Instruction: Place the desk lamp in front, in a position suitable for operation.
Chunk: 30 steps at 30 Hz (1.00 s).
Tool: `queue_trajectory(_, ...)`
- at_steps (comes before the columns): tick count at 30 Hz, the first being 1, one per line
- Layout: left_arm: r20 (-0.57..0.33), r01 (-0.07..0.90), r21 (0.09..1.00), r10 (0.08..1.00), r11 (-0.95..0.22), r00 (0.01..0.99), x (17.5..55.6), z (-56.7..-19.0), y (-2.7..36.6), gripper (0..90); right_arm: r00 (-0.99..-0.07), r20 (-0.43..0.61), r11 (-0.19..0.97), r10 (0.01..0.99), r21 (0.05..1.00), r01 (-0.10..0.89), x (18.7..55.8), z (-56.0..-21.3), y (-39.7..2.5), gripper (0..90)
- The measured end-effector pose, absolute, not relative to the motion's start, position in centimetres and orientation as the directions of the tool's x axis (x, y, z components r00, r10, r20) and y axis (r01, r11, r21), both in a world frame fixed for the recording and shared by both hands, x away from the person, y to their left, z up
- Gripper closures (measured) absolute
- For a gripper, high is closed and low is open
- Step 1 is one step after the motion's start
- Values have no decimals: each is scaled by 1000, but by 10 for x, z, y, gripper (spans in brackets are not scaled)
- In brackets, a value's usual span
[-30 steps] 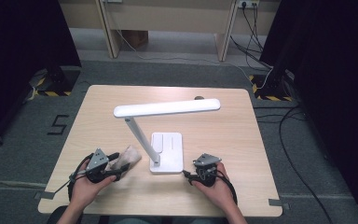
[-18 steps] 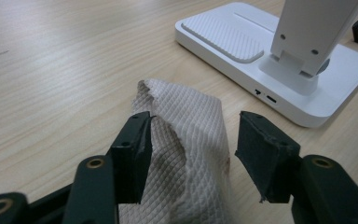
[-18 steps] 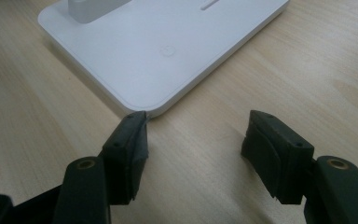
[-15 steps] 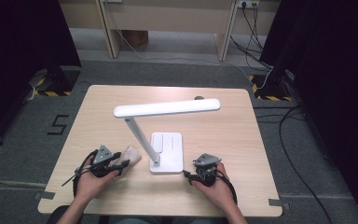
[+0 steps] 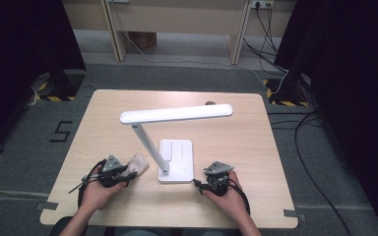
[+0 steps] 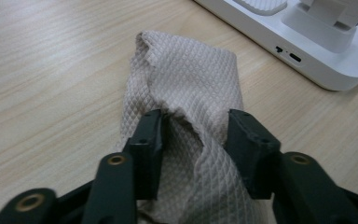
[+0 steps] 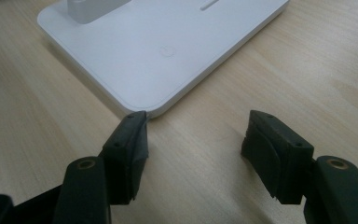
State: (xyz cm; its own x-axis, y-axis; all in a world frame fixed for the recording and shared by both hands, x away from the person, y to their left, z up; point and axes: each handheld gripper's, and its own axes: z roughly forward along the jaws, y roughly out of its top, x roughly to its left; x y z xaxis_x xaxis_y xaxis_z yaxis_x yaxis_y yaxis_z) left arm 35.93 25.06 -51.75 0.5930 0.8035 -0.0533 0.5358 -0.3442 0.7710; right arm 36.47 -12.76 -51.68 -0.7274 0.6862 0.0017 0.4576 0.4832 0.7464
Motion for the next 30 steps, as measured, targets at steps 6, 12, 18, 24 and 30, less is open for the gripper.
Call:
queue_trajectory(6,-73,537,774,795,-335,602,358,-518,250,770,-723,-17,452,691,790,413,369,-505,-121,461)
queue_trajectory(12,-96,548,774,796,-318,598,356,-517,248,801,-765,-15,476,643,791,384,377,-499,-100,537)
queue_trajectory(18,-171,556,793,787,-247,593,352,-509,252,806,-794,-19,515,607,770,376,383,-503,-87,635)
queue_trajectory(24,-195,497,853,784,-161,589,341,-483,255,806,-790,3,498,613,774,390,383,-506,-85,651)
queue_trajectory(30,-209,433,898,799,-70,564,334,-447,271,806,-785,29,469,618,789,398,383,-509,-87,632)
